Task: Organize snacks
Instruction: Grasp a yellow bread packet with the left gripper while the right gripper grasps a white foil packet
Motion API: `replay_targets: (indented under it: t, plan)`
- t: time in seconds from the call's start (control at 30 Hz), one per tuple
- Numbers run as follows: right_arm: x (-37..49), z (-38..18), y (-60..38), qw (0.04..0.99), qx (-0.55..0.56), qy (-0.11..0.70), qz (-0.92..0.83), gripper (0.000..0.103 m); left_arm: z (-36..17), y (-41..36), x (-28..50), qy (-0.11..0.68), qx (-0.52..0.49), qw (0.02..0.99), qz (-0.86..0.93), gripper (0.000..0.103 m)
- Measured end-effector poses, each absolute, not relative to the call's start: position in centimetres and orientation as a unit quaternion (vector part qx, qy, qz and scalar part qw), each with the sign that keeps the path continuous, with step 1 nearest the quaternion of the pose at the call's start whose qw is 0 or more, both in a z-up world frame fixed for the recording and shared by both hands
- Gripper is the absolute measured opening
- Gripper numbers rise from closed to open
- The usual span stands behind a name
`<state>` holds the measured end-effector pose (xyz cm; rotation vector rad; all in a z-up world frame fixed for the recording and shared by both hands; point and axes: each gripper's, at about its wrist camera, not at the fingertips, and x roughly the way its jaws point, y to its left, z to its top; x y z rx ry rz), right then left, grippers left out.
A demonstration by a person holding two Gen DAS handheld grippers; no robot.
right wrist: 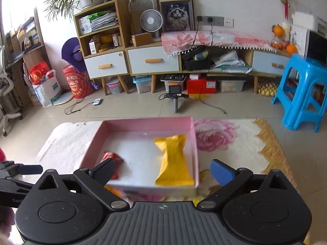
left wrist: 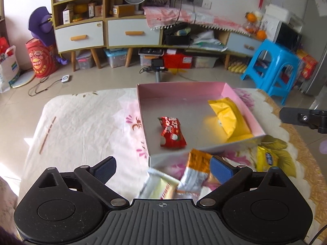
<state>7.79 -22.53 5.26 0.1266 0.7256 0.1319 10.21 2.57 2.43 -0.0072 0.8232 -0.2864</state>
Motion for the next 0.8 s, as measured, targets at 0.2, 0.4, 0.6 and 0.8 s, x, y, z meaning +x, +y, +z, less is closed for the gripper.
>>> replay_targets:
  t: [0.2, 0.4, 0.6, 0.8]
  plan:
    - [6.4, 3.8, -21.7, 0.918, 0.072, 0.372, 0.117, 0.093, 1.8, 4.2, 8.3, 0.408, -0.001, 0.905, -0.121, 0.100]
    - [6.2, 2.5, -20.8, 0.912, 0.053, 0.384, 0.135, 0.093, 1.1, 6.4, 7.2, 0.431, -0.016, 0.897, -0.098, 0.100]
    - [5.2, 1.5, -20.1, 0.904, 0.024, 0.405, 0.136, 0.093, -1.0, 8.5, 6.4, 0.474, -0.017, 0.875, -0.097, 0.099]
    - [5.6, 0.1, -19.3, 0.885, 0.012, 0.448, 0.122, 0.093, -2.8, 10.5, 6.5, 0.500, -0.035, 0.862, -0.081, 0.099]
